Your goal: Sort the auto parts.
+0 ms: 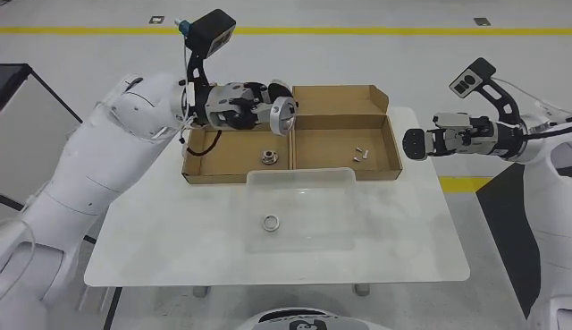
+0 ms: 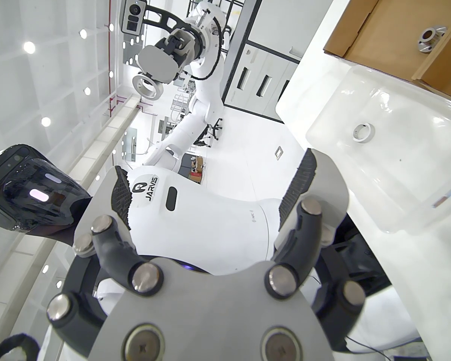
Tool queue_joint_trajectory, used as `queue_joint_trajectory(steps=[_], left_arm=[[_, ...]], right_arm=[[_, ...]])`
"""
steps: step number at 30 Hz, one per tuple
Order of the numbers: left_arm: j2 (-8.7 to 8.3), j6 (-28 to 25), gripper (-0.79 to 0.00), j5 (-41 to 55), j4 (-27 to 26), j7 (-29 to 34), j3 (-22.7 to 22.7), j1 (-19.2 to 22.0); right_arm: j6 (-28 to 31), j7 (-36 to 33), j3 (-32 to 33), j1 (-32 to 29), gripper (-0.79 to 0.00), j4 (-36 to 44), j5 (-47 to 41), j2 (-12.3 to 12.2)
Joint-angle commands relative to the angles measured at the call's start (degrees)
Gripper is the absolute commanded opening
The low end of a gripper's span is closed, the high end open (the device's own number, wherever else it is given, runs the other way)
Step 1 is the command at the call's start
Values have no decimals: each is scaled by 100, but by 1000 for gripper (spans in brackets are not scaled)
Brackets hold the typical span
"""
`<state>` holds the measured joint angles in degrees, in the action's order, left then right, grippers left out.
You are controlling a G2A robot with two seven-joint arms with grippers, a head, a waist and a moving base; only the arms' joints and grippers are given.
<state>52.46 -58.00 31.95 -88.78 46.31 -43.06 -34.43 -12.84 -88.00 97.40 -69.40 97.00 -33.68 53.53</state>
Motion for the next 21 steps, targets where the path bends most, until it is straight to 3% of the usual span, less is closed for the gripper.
queue_joint_trajectory(steps=[1,15,21], left_arm=[[0,0,-785,1,0,0,0,0],[7,95,-785,47,-74,-160,-31,-82],[100,0,-785,1072,-585,-706,-327,-440]], right_arm=[[0,0,0,0,0,0,0,0],[0,0,0,0,0,0,0,0],[0,0,0,0,0,0,0,0]])
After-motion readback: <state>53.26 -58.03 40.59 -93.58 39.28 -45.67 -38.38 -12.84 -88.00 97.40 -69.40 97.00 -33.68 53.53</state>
